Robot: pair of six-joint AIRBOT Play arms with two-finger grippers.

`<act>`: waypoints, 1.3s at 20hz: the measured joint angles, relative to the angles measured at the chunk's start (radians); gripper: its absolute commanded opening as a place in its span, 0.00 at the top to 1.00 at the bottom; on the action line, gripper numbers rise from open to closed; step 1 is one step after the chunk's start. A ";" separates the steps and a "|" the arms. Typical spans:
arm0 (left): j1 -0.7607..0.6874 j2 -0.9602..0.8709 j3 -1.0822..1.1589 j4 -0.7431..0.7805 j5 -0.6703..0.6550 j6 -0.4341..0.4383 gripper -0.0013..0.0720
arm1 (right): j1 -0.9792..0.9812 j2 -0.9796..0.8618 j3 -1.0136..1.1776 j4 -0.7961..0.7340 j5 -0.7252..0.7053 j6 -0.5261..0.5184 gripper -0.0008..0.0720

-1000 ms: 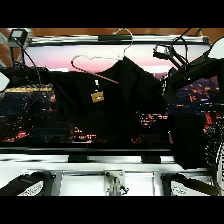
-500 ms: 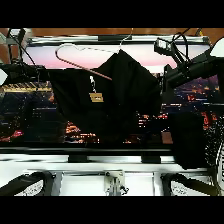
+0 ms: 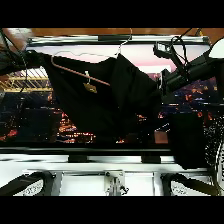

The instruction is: Fold the shirts.

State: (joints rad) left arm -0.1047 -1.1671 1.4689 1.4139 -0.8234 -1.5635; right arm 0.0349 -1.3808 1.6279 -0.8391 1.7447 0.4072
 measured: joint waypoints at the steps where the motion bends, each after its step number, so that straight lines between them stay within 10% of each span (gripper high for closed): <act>1: 0.000 0.000 0.011 -0.010 0.004 0.000 0.92 | 0.000 0.000 -0.009 -0.003 -0.001 0.001 0.91; 26: -0.359 0.004 0.174 -0.100 -0.024 0.152 0.92 | 0.109 0.000 -0.033 -0.119 -0.211 0.172 0.91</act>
State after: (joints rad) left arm -0.4633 -1.1633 1.6428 1.3140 -0.8471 -1.4117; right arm 0.1436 -1.3808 1.5951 -0.9585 1.5341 0.5789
